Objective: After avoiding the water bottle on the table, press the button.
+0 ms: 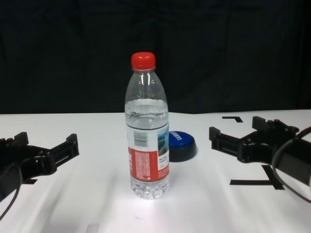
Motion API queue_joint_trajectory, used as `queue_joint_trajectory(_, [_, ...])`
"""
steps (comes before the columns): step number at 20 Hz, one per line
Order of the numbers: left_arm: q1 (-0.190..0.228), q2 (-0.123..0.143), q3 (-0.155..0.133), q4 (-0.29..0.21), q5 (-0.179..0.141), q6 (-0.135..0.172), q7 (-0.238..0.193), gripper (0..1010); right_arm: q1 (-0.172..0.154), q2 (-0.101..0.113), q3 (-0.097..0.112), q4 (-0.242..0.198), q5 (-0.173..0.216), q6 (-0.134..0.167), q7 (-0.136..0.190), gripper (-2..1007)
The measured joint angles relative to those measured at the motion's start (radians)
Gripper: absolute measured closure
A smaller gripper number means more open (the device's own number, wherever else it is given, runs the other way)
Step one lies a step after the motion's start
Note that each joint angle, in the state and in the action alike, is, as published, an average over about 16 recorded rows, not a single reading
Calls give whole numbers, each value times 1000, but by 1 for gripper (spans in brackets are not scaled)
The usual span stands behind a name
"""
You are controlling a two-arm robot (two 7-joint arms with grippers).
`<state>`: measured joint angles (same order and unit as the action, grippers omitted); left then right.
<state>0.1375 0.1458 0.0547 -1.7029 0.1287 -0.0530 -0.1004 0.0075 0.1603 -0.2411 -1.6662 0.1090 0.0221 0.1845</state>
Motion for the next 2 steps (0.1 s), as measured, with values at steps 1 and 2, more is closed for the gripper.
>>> queue_joint_trajectory(1, [0, 0, 0, 0, 0, 0, 0, 7, 0, 0, 0, 0, 0, 0, 0, 2])
queue_joint_trajectory(2, [0, 0, 0, 0, 0, 0, 0, 7, 0, 0, 0, 0, 0, 0, 0, 2])
